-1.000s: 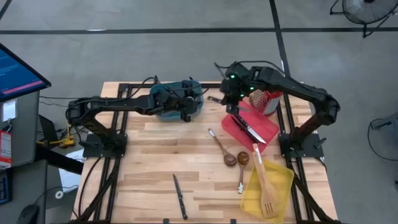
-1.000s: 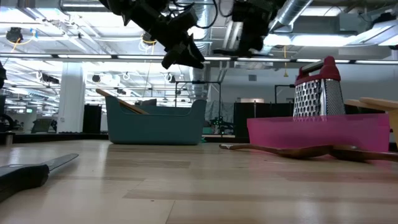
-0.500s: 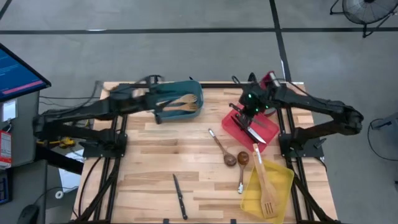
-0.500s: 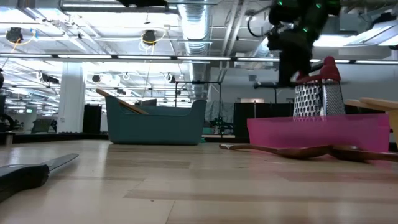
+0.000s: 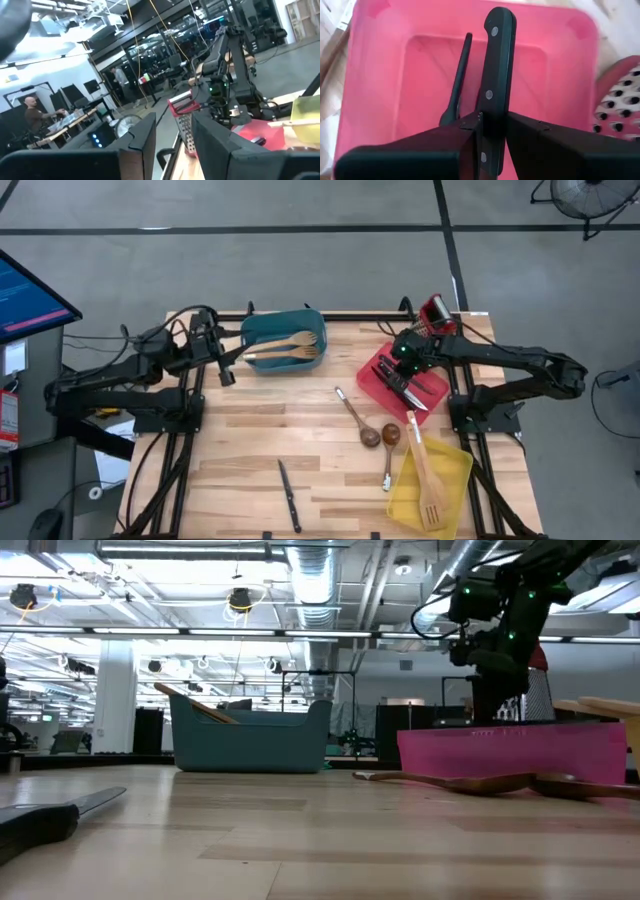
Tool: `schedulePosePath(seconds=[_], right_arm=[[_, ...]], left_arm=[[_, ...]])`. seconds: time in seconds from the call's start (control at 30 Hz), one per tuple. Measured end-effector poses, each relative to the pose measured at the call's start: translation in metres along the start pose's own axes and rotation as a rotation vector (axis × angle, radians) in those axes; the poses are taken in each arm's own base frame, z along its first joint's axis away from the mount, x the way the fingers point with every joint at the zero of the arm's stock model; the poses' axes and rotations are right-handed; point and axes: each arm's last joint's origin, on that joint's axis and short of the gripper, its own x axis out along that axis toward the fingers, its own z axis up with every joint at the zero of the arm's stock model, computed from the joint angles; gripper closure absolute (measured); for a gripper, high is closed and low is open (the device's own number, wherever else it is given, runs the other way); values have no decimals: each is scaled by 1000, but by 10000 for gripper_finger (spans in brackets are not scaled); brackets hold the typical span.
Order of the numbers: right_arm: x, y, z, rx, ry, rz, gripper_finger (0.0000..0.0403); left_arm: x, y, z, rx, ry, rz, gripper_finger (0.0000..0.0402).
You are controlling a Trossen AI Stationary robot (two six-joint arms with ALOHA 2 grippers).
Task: Pick & Place Kitchen Items
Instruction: Put the black kitchen knife into the red bin
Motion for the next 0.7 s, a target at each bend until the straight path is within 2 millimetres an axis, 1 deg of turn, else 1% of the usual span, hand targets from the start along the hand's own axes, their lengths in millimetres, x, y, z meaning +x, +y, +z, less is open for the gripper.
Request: schedulePosePath(seconds=[0.17,0.27,0.47,0.7], right_arm=[[10,-2,-9,23,8,-8,339],[13,-2,-12,38,12,-19,338],[22,-3,-19,49,5,-23,320],[22,-3,-17,51,-13,-20,304]], left_arm=[[2,-7,-13,3,40,-19,296],[4,-9,-17,3,51,-21,296],[7,-10,-18,-4,54,-23,296],[8,-10,-19,-21,57,-24,296]])
